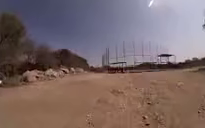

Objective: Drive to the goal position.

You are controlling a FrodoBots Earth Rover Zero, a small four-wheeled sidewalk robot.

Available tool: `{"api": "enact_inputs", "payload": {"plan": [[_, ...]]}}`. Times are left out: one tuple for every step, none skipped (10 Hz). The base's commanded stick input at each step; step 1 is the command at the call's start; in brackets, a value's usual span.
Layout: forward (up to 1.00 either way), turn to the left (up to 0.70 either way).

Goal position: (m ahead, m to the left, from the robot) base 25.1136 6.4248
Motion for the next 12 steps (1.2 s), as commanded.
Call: {"api": "enact_inputs", "payload": {"plan": [[1.0, 0.03], [1.0, 0.03], [1.0, 0.03], [1.0, 0.03], [1.0, 0.03], [1.0, 0.03], [1.0, 0.03], [1.0, 0.03], [1.0, 0.03], [1.0, 0.03], [1.0, 0.03], [1.0, 0.03]]}}
